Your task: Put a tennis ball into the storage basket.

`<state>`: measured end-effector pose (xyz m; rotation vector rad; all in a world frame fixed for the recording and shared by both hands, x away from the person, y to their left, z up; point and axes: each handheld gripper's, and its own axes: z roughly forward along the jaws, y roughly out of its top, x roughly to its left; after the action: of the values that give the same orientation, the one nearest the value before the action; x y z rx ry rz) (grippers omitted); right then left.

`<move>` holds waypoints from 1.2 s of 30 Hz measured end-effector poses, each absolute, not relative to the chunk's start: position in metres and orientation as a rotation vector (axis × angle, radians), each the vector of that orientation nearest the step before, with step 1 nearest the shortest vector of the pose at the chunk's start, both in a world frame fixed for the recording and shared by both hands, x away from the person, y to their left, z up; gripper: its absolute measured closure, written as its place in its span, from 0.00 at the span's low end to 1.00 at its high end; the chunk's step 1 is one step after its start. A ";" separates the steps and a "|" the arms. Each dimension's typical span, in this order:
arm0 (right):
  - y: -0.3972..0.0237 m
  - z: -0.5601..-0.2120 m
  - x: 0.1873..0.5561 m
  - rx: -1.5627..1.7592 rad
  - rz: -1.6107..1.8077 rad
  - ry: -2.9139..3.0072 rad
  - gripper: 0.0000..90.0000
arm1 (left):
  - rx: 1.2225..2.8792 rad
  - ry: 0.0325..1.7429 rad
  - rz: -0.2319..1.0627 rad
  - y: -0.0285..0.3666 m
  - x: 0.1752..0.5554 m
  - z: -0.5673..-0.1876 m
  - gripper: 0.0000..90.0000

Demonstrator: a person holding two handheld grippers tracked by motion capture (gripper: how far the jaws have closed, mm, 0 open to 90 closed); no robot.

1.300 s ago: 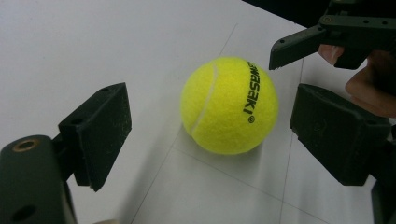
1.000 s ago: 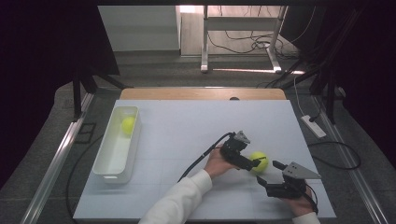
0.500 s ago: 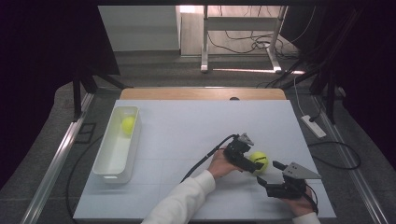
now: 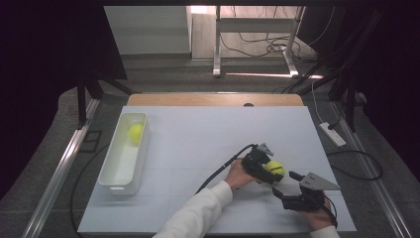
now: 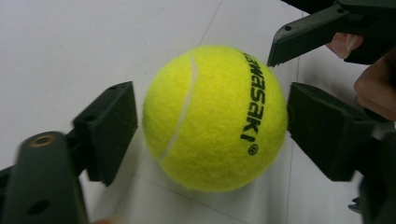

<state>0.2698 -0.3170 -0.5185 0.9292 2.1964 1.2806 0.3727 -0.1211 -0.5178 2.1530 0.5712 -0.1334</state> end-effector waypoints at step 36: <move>-0.318 -0.519 0.270 0.929 1.278 2.194 0.13 | 2.113 0.605 -0.027 -0.089 0.366 -0.491 0.30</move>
<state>0.2699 -0.3176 -0.5185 0.9287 2.1939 1.2779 0.3662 -0.0892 -0.4911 2.1131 0.6053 -0.0273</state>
